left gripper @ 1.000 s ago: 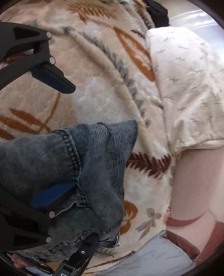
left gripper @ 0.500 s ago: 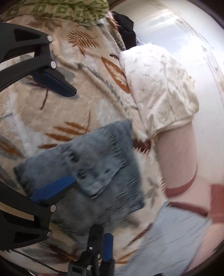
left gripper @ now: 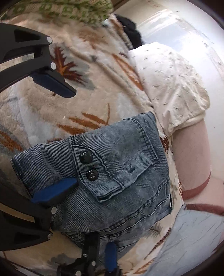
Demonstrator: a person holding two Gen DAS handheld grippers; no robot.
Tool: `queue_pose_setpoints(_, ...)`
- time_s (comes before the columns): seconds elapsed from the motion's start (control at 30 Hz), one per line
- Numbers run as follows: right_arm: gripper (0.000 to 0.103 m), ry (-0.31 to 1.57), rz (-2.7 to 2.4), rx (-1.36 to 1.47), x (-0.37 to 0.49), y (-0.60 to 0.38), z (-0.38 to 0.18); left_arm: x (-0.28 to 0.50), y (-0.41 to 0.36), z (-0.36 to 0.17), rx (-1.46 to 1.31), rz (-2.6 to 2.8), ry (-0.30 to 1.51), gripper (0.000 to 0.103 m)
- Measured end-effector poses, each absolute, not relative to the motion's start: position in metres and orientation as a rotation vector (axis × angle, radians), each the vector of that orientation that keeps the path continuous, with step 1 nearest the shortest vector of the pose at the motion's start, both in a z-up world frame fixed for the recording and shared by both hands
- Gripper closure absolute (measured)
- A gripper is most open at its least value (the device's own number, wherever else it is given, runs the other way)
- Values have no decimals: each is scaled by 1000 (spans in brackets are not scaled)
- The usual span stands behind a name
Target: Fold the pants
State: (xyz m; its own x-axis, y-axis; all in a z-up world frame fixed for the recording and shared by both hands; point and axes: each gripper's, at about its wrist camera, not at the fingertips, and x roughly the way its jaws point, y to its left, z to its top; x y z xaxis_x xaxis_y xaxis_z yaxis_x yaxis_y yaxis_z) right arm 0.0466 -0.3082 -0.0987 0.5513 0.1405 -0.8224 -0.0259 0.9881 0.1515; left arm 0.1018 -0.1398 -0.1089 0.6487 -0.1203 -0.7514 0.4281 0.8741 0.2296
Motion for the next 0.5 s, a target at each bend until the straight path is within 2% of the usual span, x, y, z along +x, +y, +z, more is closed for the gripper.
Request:
queue_pose_setpoints(0.2,46,995,132,158,47,-315,-91,109,-116,-100,209,-325,889,1)
queue_pose_setpoints(0.3,45,1031,178,286,50,-334,-78,105,-97,-85,104,-309,882,1)
queue_pose_setpoints(0.33,43,1016,191,343,48,-343,-72,103,-92,-79,89,-304,863,1)
queue_pose_setpoints(0.43,25,921,175,507,43,-379,-53,105,-75,-60,16,-285,823,1)
queue_pose_setpoints(0.5,24,904,123,579,42,-399,-53,113,-66,-53,-38,-268,833,1)
